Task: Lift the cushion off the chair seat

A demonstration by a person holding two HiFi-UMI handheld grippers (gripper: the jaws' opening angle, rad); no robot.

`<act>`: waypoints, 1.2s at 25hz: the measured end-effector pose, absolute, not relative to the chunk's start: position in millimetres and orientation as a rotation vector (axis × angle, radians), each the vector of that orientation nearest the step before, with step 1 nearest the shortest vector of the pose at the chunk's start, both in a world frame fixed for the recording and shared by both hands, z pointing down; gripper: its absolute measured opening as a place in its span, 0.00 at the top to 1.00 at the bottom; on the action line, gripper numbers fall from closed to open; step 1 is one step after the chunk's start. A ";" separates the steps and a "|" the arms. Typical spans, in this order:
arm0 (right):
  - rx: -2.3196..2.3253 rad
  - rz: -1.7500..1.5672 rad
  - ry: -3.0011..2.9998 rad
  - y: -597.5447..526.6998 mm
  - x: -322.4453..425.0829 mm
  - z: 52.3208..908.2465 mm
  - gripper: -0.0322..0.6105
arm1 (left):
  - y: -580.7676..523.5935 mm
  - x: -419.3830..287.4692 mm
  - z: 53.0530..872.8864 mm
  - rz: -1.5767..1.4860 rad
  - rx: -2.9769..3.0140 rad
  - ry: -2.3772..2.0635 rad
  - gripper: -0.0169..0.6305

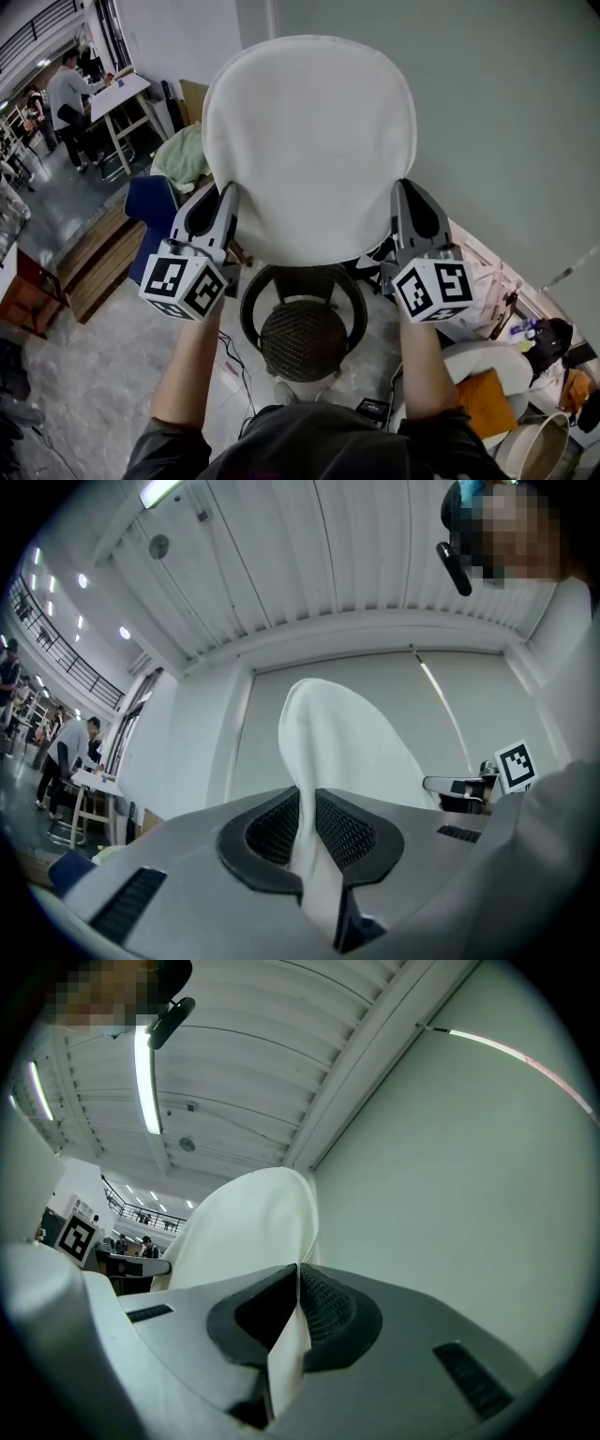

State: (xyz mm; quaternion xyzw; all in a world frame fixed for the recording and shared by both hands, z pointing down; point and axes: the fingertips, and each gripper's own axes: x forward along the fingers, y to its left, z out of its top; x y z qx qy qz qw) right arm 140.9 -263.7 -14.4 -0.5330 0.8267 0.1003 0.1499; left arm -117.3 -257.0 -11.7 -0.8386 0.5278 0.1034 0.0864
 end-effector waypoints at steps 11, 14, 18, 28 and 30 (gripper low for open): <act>-1.542 0.285 2.370 -266.2 144.5 -9.5 0.92 | -259.1 -113.5 -6.4 0.293 -2.507 1.571 0.88; -1.550 0.286 2.370 -266.1 145.0 -8.8 0.92 | -258.8 -112.9 -5.8 0.294 -2.509 1.571 0.88; -1.552 0.283 2.368 -265.3 147.1 -7.8 0.92 | -257.5 -110.9 -5.9 0.295 -2.510 1.570 0.88; -1.561 0.258 2.370 -270.1 151.8 -0.5 0.92 | -261.5 -106.1 0.1 0.282 -2.524 1.574 0.88; -1.562 0.260 2.367 -269.7 151.9 -0.6 0.92 | -261.5 -106.1 -0.3 0.283 -2.523 1.574 0.88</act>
